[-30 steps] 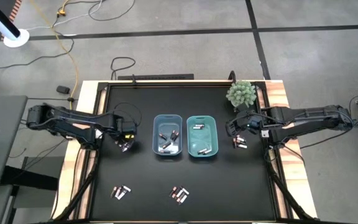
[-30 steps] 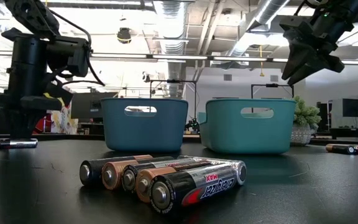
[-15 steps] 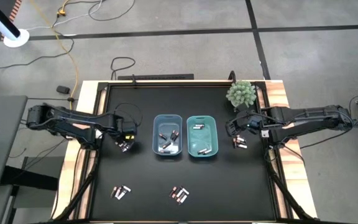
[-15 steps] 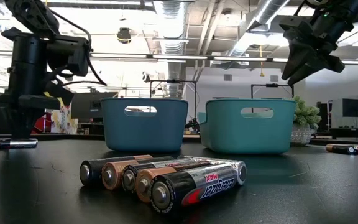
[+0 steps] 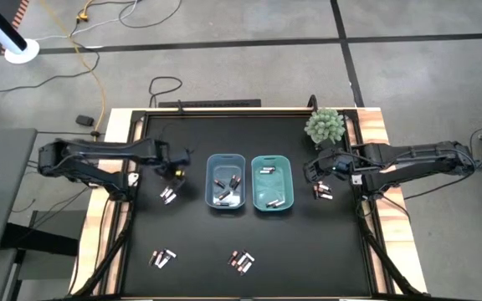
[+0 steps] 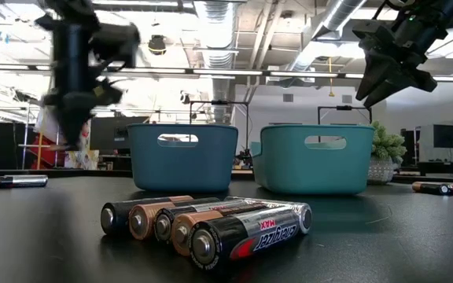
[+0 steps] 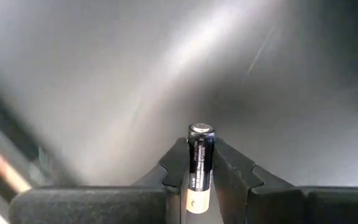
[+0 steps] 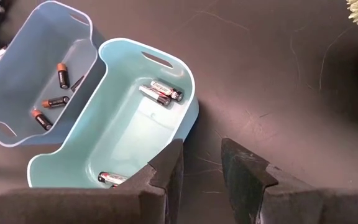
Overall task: Sort batteries
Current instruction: Put the black battery into the blue bin
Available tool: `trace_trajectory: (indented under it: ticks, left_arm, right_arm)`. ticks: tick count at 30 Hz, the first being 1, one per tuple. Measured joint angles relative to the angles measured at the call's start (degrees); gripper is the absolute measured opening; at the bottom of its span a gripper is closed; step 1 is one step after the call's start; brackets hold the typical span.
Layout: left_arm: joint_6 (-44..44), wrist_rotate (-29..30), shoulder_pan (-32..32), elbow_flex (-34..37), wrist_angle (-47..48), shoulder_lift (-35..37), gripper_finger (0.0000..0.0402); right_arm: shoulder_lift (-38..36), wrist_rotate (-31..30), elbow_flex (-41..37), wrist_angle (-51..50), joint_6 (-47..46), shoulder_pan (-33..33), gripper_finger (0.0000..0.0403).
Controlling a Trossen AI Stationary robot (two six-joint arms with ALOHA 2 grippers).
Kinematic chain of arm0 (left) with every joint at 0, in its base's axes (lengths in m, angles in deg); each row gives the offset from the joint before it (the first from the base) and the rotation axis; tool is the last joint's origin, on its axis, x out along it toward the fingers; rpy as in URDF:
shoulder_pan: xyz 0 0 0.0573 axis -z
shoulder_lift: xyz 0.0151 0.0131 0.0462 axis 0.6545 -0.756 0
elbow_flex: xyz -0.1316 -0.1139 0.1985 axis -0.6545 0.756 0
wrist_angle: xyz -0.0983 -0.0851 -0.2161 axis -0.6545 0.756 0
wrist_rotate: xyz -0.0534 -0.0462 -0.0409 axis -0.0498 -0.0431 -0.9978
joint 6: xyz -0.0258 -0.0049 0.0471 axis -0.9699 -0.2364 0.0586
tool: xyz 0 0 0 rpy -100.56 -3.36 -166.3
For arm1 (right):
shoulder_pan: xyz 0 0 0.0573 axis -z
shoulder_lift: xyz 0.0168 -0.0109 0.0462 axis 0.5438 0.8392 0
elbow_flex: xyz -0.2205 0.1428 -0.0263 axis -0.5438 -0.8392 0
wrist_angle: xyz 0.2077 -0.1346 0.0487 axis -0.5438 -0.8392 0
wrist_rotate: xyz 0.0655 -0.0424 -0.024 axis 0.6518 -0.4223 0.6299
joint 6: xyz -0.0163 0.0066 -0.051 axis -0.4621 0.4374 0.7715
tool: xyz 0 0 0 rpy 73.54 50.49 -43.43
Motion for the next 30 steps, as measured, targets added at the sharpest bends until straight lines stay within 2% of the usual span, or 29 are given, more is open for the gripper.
trace_trajectory:
  ticks: [6, 10, 19, 26, 30]
  left_arm:
    - [7.9, 0.5, -0.6, -11.3, -9.2, -0.1, 0.0049]
    - [15.0, -3.2, 0.2, -19.0, -12.5, -2.9, 0.0049]
    - [22.6, -3.6, 5.3, -35.2, -9.5, -22.1, 0.0047]
    - [19.4, -6.1, 6.8, -34.9, -10.0, -31.1, 0.0047]
    - [17.4, -6.8, 6.8, -33.4, -14.4, -34.4, 0.0047]
  right_arm:
    - [0.0, 0.0, 0.0, 0.0, -0.1, 0.0, 0.0127]
    - [0.0, 0.0, 0.0, 0.0, -0.1, 0.0, 0.0127]
    - [0.0, 0.0, 0.0, 0.0, -0.1, 0.0, 0.0127]
    - [0.0, 0.0, 0.0, -0.1, 0.3, 0.0, 0.0127]
    - [0.0, 0.0, 0.0, -0.4, 0.6, -0.1, 0.0127]
